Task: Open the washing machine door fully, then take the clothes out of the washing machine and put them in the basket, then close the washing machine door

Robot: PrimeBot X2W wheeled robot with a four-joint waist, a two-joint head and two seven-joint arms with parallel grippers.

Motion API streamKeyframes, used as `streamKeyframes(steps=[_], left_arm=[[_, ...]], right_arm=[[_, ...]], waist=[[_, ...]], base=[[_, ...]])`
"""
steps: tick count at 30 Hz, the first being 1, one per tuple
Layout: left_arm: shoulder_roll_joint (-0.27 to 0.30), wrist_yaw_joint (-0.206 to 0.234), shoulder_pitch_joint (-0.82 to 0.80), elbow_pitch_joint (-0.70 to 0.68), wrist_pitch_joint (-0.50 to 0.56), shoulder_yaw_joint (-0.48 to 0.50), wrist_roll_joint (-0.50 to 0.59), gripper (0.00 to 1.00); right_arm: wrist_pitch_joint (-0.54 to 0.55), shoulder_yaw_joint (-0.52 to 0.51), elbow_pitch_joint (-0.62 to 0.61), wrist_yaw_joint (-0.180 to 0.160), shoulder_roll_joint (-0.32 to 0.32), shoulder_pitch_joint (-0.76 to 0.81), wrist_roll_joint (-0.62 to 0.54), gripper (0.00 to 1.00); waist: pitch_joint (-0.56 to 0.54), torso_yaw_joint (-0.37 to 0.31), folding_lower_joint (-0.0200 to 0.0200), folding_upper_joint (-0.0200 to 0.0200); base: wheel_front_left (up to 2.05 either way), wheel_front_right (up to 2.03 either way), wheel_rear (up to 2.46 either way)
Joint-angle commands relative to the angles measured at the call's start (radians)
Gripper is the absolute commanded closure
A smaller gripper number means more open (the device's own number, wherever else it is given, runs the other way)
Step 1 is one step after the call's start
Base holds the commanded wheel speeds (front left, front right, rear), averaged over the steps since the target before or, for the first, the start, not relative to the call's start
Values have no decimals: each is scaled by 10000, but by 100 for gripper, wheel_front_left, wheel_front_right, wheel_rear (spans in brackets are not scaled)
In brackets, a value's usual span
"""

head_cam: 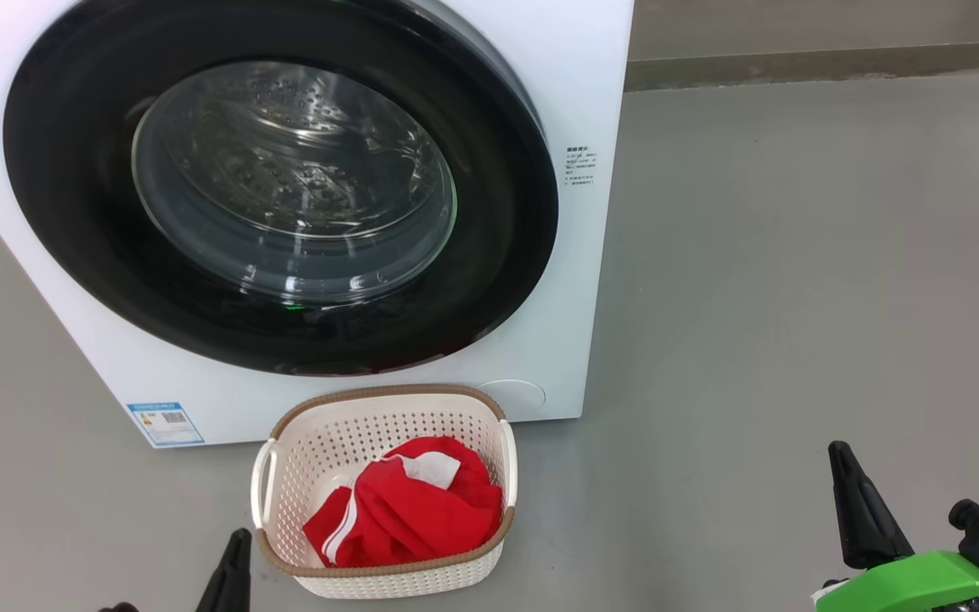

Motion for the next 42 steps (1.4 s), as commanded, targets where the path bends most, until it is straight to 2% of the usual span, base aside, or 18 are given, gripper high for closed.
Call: streamKeyframes(steps=[1, 42], left_arm=[[45, -18, -483, -202, 64, 192, -209, 100], [-47, -41, -1057, 18, 1217, 688, -4382, 100]], right_arm=[[53, -22, -224, -3, -125, -487, 246, 100], [1230, -136, -15, -7, -195, -985, 4659, 100]], waist=[[3, -1, -1, -1], [189, -74, -1, -1]], base=[[0, 0, 0], [0, 0, 0]])
